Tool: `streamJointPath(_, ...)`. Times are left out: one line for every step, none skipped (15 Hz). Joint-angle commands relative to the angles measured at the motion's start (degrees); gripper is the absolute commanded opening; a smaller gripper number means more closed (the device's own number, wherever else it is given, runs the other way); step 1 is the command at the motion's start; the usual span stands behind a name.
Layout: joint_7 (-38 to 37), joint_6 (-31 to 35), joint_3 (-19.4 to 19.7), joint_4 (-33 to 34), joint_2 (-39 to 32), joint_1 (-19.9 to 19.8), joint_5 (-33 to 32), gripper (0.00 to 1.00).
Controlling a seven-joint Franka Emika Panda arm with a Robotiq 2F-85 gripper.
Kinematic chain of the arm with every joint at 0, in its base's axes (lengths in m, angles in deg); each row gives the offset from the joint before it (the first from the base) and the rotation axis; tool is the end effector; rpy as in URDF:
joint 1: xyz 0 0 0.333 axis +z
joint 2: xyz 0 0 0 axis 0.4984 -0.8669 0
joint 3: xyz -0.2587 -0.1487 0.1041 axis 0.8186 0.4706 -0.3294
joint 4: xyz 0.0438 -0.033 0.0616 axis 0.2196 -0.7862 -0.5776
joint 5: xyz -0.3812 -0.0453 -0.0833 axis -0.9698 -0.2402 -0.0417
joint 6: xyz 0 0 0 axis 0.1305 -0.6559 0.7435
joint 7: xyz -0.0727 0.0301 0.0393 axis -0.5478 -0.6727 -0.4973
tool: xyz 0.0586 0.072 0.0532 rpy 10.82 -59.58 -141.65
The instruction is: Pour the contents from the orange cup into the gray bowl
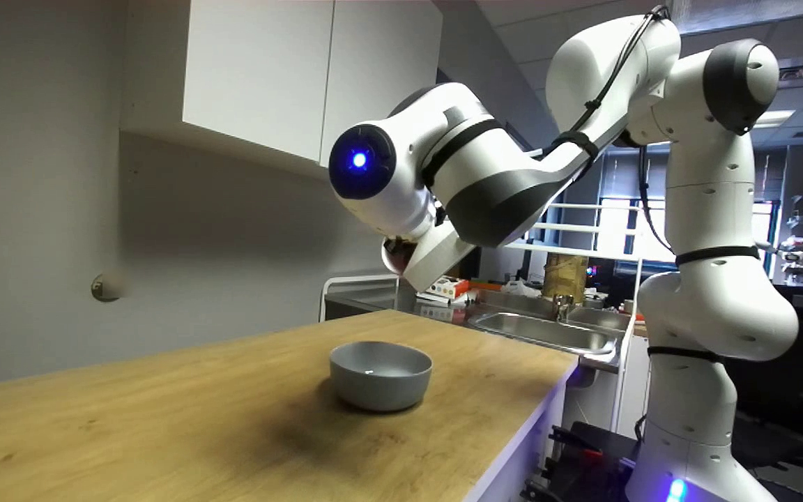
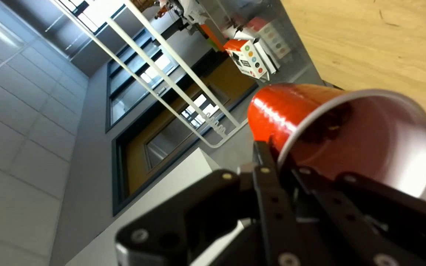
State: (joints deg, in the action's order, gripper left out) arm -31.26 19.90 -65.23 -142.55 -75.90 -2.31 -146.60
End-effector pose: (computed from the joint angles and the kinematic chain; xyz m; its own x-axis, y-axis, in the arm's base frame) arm 0.3764 0.3202 0.4443 0.7225 0.1295 0.6791 -0.6116 -0.3383 0.7152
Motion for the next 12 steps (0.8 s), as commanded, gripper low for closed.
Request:
streamJointPath(-1.06, -5.84, 0.08, 4.1, -4.16, 1.77, -5.34, 0.06)
streamJointPath(-1.17, -7.12, 0.21, 4.68, -4.93, 2.11, -6.78, 0.06)
streamJointPath(-1.3, -8.43, 0.31, 5.12, -5.64, 2.43, -8.31, 0.06)
streamJointPath(-1.39, -9.73, 0.44, 5.66, -6.38, 2.65, -9.56, 0.06)
streamJointPath(-1.38, -10.89, 0.53, 6.1, -7.02, 2.81, -10.55, 0.05)
streamJointPath(-1.36, -12.07, 0.63, 6.41, -7.66, 2.98, -11.57, 0.06)
streamJointPath(-1.2, -13.16, 0.72, 6.86, -8.31, 3.1, -12.39, 0.05)
streamJointPath(-1.11, -14.02, 0.78, 7.12, -8.85, 3.2, -13.05, 0.06)
streamJointPath(-1.07, -14.93, 0.83, 7.36, -9.37, 3.31, -13.9, 0.05)
streamJointPath(-0.98, -15.7, 0.89, 7.53, -9.85, 3.38, -14.59, 0.06)
streamJointPath(-0.91, -16.38, 0.97, 7.6, -10.21, 3.37, -15.17, 0.06)
streamJointPath(-0.8, -16.9, 1.06, 7.71, -10.57, 3.3, -15.69, 0.06)
